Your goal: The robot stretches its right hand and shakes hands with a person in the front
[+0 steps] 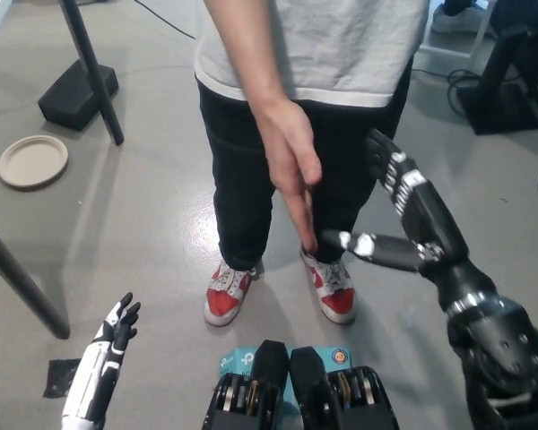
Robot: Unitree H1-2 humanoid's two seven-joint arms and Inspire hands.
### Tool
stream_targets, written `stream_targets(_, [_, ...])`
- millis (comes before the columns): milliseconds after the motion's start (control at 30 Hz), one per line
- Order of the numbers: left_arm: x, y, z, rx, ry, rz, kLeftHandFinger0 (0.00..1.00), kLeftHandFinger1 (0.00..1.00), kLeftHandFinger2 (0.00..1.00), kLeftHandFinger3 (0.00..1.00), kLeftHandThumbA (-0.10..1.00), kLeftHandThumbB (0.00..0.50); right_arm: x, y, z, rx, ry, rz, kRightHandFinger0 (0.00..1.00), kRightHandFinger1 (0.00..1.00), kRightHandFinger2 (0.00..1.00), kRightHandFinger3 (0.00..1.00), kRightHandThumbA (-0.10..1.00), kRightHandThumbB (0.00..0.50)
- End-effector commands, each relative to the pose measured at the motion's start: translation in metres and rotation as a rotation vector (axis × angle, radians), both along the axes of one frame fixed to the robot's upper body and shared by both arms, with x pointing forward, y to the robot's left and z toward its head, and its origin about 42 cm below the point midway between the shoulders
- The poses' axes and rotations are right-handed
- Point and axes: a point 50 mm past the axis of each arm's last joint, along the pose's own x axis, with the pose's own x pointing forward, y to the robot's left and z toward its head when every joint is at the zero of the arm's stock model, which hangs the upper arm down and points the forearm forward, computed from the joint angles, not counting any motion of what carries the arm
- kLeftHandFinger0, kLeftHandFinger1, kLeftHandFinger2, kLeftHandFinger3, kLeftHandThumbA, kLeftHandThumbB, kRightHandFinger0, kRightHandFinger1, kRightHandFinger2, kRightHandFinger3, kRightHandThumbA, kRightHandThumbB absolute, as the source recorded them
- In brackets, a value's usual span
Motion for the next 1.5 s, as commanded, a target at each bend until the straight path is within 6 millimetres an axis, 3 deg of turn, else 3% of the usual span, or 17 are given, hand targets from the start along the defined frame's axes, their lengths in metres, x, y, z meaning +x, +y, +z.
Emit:
stream_targets(0, [0.008, -0.002, 0.014, 0.02, -0.074, -0.003, 1.0, 1.0, 1.0, 1.0, 1.0, 0.083, 0.015, 0.022, 0.025, -0.041, -0.015, 0.038, 1.0, 1.0, 1.0, 1.0, 1.0, 0.404])
stream_targets(267, [0.017, -0.005, 0.02, 0.03, -0.083, -0.02, 1.0, 1.0, 1.0, 1.0, 1.0, 0.107, 0.035, 0.045, 0.038, -0.083, 0.013, 0.062, 1.0, 1.0, 1.0, 1.0, 1.0, 0.363])
stream_targets(533, [0.024, -0.005, 0.026, 0.048, -0.102, -0.031, 1.0, 1.0, 1.0, 1.0, 1.0, 0.075, 0.055, 0.064, 0.043, -0.143, 0.046, 0.083, 1.0, 1.0, 1.0, 1.0, 1.0, 0.413])
stream_targets(667, [0.024, -0.006, 0.027, 0.049, -0.097, -0.035, 1.0, 1.0, 1.0, 1.0, 1.0, 0.07, 0.073, 0.075, 0.041, -0.148, 0.067, 0.092, 1.0, 1.0, 1.0, 1.0, 1.0, 0.365])
stream_targets(733, [0.025, -0.006, 0.028, 0.057, -0.095, -0.034, 1.0, 1.0, 1.0, 1.0, 1.0, 0.06, 0.082, 0.08, 0.039, -0.156, 0.095, 0.071, 1.0, 1.0, 1.0, 1.0, 0.96, 0.382])
stream_targets(833, [0.027, -0.007, 0.029, 0.061, -0.1, -0.037, 1.0, 1.0, 1.0, 1.0, 1.0, 0.059, 0.096, 0.086, 0.036, -0.186, 0.135, 0.023, 1.0, 1.0, 1.0, 1.0, 0.79, 0.317])
stream_targets(1000, [0.03, -0.007, 0.032, 0.062, -0.103, -0.041, 1.0, 1.0, 1.0, 1.0, 1.0, 0.071, 0.106, 0.09, 0.039, -0.202, 0.13, -0.051, 1.0, 1.0, 1.0, 1.0, 0.58, 0.299])
stream_targets(1233, [0.032, -0.006, 0.032, 0.053, -0.11, -0.045, 1.0, 1.0, 1.0, 1.0, 1.0, 0.086, 0.094, 0.087, 0.047, -0.204, 0.02, -0.078, 1.0, 1.0, 1.0, 1.0, 0.46, 0.308])
stream_targets(1333, [0.031, -0.006, 0.032, 0.052, -0.106, -0.047, 1.0, 1.0, 1.0, 1.0, 1.0, 0.096, 0.075, 0.082, 0.062, -0.18, -0.049, -0.073, 1.0, 1.0, 1.0, 1.0, 0.43, 0.284])
stream_targets(1367, [0.031, -0.005, 0.032, 0.06, -0.106, -0.046, 1.0, 1.0, 1.0, 1.0, 1.0, 0.092, 0.066, 0.081, 0.071, -0.152, -0.085, -0.066, 1.0, 1.0, 1.0, 1.0, 0.37, 0.276])
stream_targets(1433, [0.031, -0.005, 0.033, 0.06, -0.106, -0.047, 1.0, 1.0, 1.0, 1.0, 1.0, 0.089, 0.052, 0.08, 0.085, -0.119, -0.141, -0.056, 1.0, 1.0, 1.0, 1.0, 0.36, 0.272])
stream_targets(1467, [0.031, -0.005, 0.033, 0.052, -0.105, -0.046, 1.0, 1.0, 1.0, 1.0, 1.0, 0.09, 0.034, 0.078, 0.101, -0.095, -0.22, -0.036, 1.0, 1.0, 1.0, 1.0, 0.39, 0.268])
